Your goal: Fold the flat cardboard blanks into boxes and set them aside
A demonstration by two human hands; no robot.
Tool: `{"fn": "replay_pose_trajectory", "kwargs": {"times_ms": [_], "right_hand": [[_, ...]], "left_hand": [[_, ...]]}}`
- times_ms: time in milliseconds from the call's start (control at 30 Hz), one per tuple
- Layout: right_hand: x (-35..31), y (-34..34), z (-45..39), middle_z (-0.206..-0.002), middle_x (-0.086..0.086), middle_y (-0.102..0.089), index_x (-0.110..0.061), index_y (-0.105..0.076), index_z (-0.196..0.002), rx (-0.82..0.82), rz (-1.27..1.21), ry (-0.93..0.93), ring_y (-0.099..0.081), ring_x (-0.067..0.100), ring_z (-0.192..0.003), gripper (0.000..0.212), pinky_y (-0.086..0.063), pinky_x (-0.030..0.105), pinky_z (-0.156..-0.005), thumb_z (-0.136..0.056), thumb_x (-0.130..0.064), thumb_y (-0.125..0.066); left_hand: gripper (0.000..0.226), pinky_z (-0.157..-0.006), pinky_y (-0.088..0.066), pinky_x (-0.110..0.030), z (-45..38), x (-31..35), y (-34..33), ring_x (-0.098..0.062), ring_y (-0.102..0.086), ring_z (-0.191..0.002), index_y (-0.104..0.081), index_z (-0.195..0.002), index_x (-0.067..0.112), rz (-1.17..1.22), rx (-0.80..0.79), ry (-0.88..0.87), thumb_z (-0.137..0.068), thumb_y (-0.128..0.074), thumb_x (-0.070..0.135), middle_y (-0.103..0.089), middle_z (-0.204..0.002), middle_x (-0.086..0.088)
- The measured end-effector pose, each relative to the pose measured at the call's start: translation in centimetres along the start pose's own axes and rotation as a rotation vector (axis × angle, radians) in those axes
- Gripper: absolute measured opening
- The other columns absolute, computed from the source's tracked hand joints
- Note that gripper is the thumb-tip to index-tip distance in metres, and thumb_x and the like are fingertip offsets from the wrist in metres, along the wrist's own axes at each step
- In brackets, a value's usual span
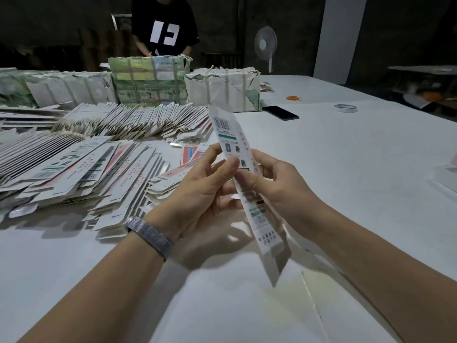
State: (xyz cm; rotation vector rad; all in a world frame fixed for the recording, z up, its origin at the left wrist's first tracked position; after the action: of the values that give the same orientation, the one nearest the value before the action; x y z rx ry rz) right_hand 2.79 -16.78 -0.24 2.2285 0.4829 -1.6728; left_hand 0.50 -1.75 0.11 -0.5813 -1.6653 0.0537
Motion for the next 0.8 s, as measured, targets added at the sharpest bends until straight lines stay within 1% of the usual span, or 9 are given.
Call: {"fn": "replay_pose_trajectory", "kwargs": {"times_ms": [100, 200, 400, 567, 667, 700, 733, 767, 800], "right_hand": [[0.1, -0.2, 0.0, -0.120, 0.008, -0.072, -0.021, -0.060, -0.134, -0.041, -0.033, 0.008, -0.068, 0.028, -0.112, 0.043, -0.058, 0.040, -0.092, -0.093, -0.028, -0.068], [0.3, -0.3, 0.1, -0.124, 0.008, -0.070, -0.022, -0.059, -0.134, -0.048, -0.076, 0.008, -0.065, 0.030, -0.117, 0.043, -0.053, 0.049, -0.099, -0.092, -0.028, -0.064], [0.5, -0.7, 0.1, -0.123, 0.011, -0.069, -0.020, -0.058, -0.133, -0.036, -0.149, 0.004, -0.067, 0.031, -0.114, 0.046, -0.057, 0.032, -0.083, -0.089, -0.028, -0.066], [0.4, -0.9, 0.2, -0.120, 0.008, -0.070, -0.020, -0.057, -0.133, -0.017, -0.094, 0.010, -0.069, 0.029, -0.111, 0.047, -0.057, 0.032, -0.080, -0.088, -0.031, -0.063], [0.2, -1.4, 0.6, -0.105, 0.001, -0.075, -0.019, -0.058, -0.129, -0.035, -0.104, 0.019, -0.073, 0.019, -0.093, 0.040, -0.056, 0.025, -0.070, -0.089, -0.027, -0.058], [0.1, -1.6, 0.7, -0.097, -0.002, -0.075, -0.020, -0.058, -0.127, -0.049, -0.101, 0.022, -0.072, 0.016, -0.085, 0.038, -0.057, 0.026, -0.068, -0.089, -0.024, -0.057], [0.0, -1.8, 0.8, -0.092, -0.003, -0.074, -0.021, -0.058, -0.126, -0.062, -0.087, 0.027, -0.071, 0.015, -0.081, 0.037, -0.057, 0.027, -0.066, -0.089, -0.023, -0.058], [-0.1, -1.9, 0.8, -0.090, -0.004, -0.073, -0.023, -0.058, -0.125, -0.068, -0.072, 0.030, -0.070, 0.015, -0.080, 0.036, -0.058, 0.029, -0.066, -0.089, -0.022, -0.058], [-0.1, -2.0, 0.8, -0.089, -0.004, -0.072, -0.024, -0.058, -0.124, -0.063, -0.068, 0.030, -0.070, 0.015, -0.080, 0.036, -0.058, 0.030, -0.065, -0.088, -0.022, -0.059]], "left_hand": [[0.052, -0.053, -0.059, -0.025, 0.0, 0.1, 0.1, -0.019, -0.073, -0.082, -0.050, -0.138, 0.019, -0.002, -0.041, -0.002, -0.088, -0.061, 0.027, -0.071, -0.117, -0.010], [0.064, -0.056, -0.061, -0.028, -0.1, -0.1, 0.0, -0.020, -0.072, -0.090, -0.049, -0.139, 0.023, -0.036, -0.058, 0.011, -0.081, -0.072, 0.036, -0.072, -0.116, -0.005], [0.061, -0.055, -0.061, -0.028, -0.1, -0.5, 0.1, -0.017, -0.068, -0.084, -0.049, -0.141, 0.023, -0.045, -0.055, 0.017, -0.085, -0.067, 0.038, -0.063, -0.114, -0.009], [0.051, -0.049, -0.052, -0.023, -0.1, -0.8, 0.2, -0.013, -0.064, -0.080, -0.053, -0.135, 0.027, -0.114, -0.024, 0.028, -0.088, -0.062, 0.042, -0.065, -0.106, -0.002], [0.041, -0.051, -0.051, -0.023, 0.0, -0.8, 0.2, -0.013, -0.065, -0.076, -0.056, -0.131, 0.023, -0.119, 0.015, 0.032, -0.094, -0.063, 0.040, -0.066, -0.104, -0.004], [0.043, -0.057, -0.053, -0.027, 0.0, -0.8, 0.3, -0.016, -0.065, -0.078, -0.056, -0.131, 0.022, -0.106, 0.034, 0.025, -0.091, -0.062, 0.037, -0.066, -0.108, -0.007], [0.045, -0.071, -0.054, -0.036, 0.0, -0.7, 0.4, -0.024, -0.065, -0.086, -0.056, -0.132, 0.020, -0.092, 0.046, 0.018, -0.089, -0.061, 0.034, -0.066, -0.113, -0.012], [0.045, -0.086, -0.047, -0.046, 0.0, -0.6, 0.6, -0.033, -0.061, -0.096, -0.055, -0.133, 0.018, -0.086, 0.050, 0.010, -0.091, -0.062, 0.032, -0.066, -0.118, -0.016], [0.045, -0.093, -0.039, -0.054, -0.1, -0.6, 0.7, -0.037, -0.058, -0.103, -0.055, -0.135, 0.016, -0.094, 0.055, 0.003, -0.094, -0.064, 0.032, -0.065, -0.123, -0.020]]}}
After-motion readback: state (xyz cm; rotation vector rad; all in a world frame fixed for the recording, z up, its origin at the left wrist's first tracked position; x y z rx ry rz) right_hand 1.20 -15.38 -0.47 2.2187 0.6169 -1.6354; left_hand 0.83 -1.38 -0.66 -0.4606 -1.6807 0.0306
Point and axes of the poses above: each hand's wrist, its own z-axis away from the middle knuckle, its own y-axis out of the back of the hand, x = y × z, the point moved 2 cm from there along -z, towards the middle knuckle
